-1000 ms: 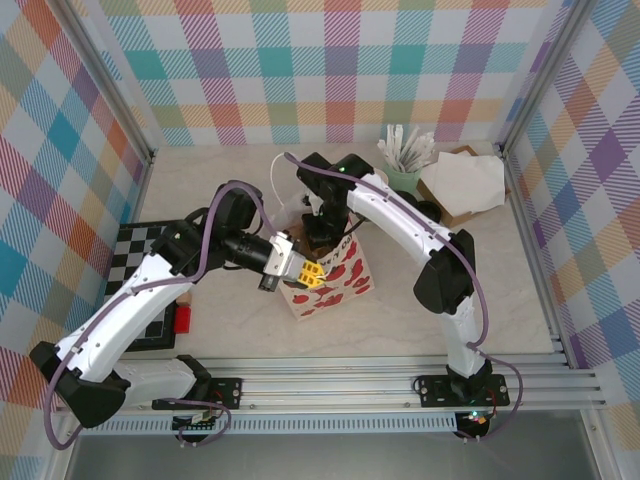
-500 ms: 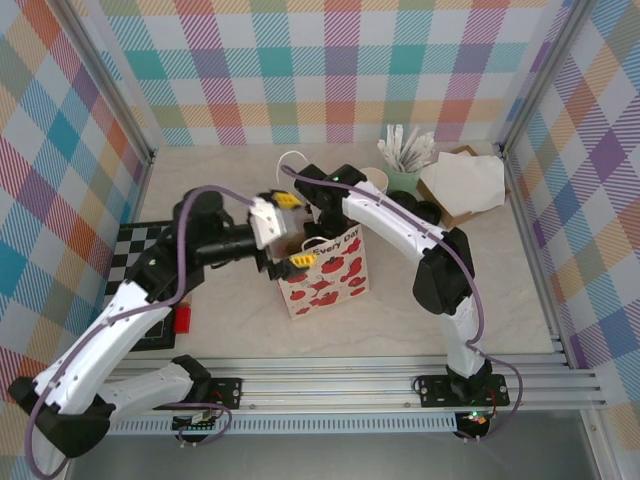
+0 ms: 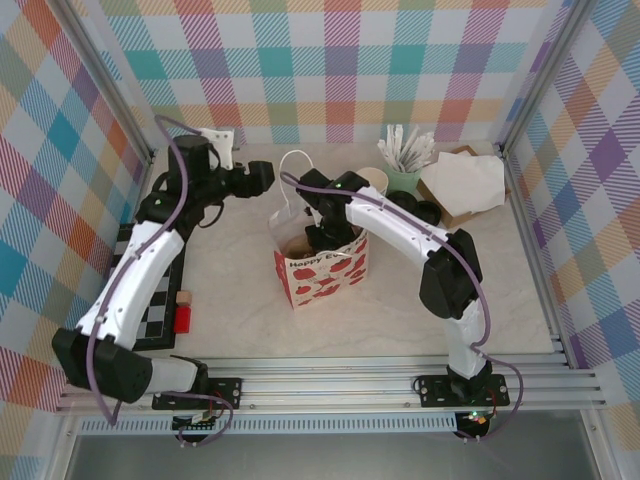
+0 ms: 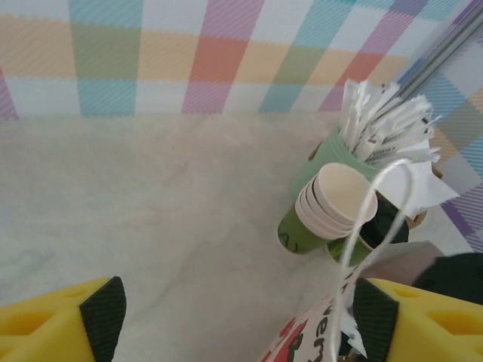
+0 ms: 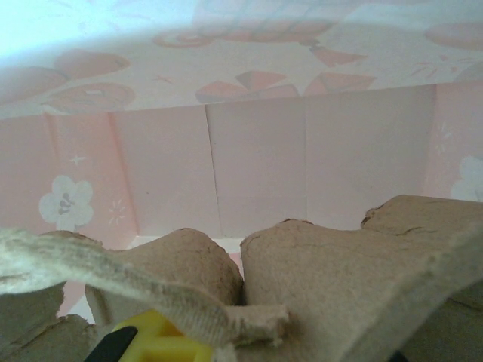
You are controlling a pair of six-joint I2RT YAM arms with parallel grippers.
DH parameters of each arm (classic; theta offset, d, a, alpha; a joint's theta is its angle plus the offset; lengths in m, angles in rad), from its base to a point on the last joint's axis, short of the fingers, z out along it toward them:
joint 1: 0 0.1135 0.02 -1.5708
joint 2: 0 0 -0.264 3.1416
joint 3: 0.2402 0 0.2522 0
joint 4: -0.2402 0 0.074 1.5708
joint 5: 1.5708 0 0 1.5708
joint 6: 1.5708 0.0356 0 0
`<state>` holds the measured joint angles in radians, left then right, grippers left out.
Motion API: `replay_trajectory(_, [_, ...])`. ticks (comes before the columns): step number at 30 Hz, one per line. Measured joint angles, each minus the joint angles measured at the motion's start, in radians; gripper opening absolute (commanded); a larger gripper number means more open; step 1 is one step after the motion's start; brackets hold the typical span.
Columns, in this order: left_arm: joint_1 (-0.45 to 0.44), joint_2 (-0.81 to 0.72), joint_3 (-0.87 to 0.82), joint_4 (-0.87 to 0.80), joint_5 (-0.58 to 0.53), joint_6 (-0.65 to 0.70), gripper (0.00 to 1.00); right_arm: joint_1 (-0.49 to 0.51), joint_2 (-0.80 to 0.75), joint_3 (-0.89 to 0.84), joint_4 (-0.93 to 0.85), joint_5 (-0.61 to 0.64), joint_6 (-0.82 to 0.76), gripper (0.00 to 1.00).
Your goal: Pack the takeout coffee
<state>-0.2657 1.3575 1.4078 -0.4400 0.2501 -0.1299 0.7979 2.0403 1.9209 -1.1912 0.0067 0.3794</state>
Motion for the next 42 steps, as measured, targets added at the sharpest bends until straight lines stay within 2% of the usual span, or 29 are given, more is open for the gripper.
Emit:
replay_trajectory(5, [0.000,0.076,0.029,-0.002,0.125,-0.037,0.76,0.010,-0.008,-0.022,0.021,0.014,-0.002,0.00])
replay_trajectory(10, [0.000,0.116,0.069,-0.003,0.192,-0.042,0.73,0.014,-0.014,-0.042,0.043,0.024,-0.003,0.00])
replay_trajectory(13, [0.000,0.146,0.101,-0.002,0.229,-0.042,0.76,0.014,-0.016,-0.043,0.051,0.028,-0.003,0.00])
replay_trajectory(17, [0.001,0.150,0.108,-0.003,0.219,-0.041,0.82,0.014,-0.018,-0.044,0.054,0.029,-0.003,0.00])
replay_trajectory(28, [0.022,0.058,0.109,0.008,0.232,-0.003,0.83,0.014,-0.021,-0.045,0.076,0.031,-0.008,0.00])
replay_trajectory(31, [0.022,0.076,0.136,-0.008,0.251,0.016,0.81,0.014,-0.021,-0.045,0.076,0.031,-0.012,0.00])
replay_trajectory(38, [0.012,0.244,0.293,-0.077,0.320,0.057,0.68,0.014,-0.021,-0.045,0.076,0.031,-0.015,0.00])
replay_trajectory(40, [0.008,0.276,0.314,-0.093,0.331,0.067,0.60,0.014,-0.021,-0.045,0.076,0.031,-0.015,0.00])
replay_trajectory(42, [0.005,0.298,0.330,-0.112,0.337,0.073,0.45,0.014,-0.021,-0.045,0.076,0.031,-0.015,0.00])
